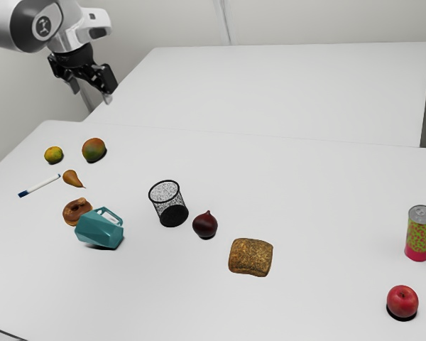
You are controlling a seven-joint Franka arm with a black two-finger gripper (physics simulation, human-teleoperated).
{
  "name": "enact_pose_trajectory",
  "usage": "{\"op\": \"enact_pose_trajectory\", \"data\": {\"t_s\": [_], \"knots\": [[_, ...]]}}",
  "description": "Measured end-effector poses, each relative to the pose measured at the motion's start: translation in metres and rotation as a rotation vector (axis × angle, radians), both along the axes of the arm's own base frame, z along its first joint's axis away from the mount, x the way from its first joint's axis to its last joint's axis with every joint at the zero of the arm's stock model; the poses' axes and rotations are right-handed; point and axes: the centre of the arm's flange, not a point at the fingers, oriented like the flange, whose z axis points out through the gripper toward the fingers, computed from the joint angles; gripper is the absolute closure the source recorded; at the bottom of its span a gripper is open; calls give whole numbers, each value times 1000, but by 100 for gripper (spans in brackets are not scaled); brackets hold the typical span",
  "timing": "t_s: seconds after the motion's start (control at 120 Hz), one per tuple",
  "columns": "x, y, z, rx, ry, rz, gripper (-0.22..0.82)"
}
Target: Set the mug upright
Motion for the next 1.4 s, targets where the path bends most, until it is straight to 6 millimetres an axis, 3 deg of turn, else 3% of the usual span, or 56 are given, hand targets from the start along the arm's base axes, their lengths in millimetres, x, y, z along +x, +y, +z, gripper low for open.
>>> {"op": "enact_pose_trajectory", "data": {"t_s": [0.175, 0.25, 0.4, 0.475, 0.658, 0.883, 0.95, 1.092, 1.4], "knots": [[0, 1, -3, -3, 2, -1, 0], [0, 11, -4, -4, -1, 14, 0], [-10, 85, -9, -74, -6, 157, 0], [-18, 119, -21, -159, 3, 233, 0], [-44, 199, -74, -374, 77, 432, 0], [-59, 265, -148, -544, 185, 569, 0], [-54, 268, -169, -580, 214, 571, 0], [-34, 247, -206, -636, 279, 524, 0], [-30, 257, -281, -753, 371, 539, 0]]}}
